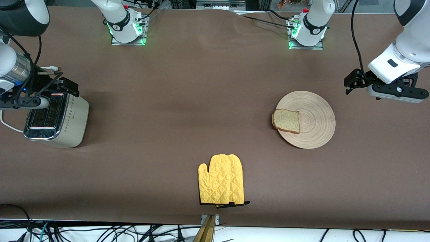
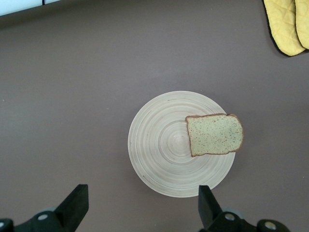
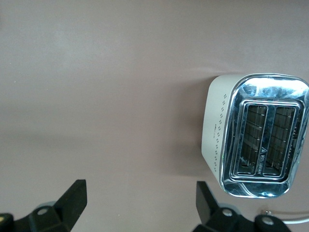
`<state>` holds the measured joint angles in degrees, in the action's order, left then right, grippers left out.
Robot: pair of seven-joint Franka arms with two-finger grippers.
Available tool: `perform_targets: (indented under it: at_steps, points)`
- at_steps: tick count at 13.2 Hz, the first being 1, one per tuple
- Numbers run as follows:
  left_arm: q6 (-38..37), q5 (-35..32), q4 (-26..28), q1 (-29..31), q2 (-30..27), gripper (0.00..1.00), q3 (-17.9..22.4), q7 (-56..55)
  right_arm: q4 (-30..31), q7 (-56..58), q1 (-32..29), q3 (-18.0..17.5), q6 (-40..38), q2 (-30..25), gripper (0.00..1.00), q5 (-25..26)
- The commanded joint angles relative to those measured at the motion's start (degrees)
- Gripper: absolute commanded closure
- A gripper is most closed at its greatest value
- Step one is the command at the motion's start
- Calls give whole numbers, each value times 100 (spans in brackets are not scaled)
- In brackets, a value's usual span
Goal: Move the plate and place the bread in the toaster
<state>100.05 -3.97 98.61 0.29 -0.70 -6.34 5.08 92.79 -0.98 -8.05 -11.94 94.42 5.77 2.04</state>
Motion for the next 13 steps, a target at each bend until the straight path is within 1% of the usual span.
perform_targets:
  at_steps: [1,3,5,8,10,12,13]
  points:
    - [-100,71,-184,33,78,0,-43,-33,-112,28,-30,-19,-29,47,0,-2]
    - [-414,90,-193,-11,52,0,-113,-216,-121,36,-30,-19,-29,47,0,-28]
    - [-495,150,-193,-29,35,0,-87,-839,-121,45,-30,-19,-11,47,0,-2]
    - [-495,413,-245,-29,43,0,-87,-921,-121,45,-30,-19,-11,47,0,-2]
    - [-495,467,-307,-55,61,0,-113,-956,-121,36,-30,-19,-11,47,0,-2]
    - [-670,625,-394,-47,25,0,-87,-956,-121,36,-22,-19,-11,47,0,-2]
    - [-688,591,-421,-20,17,0,-70,-886,-121,36,-22,-19,-11,47,0,-2]
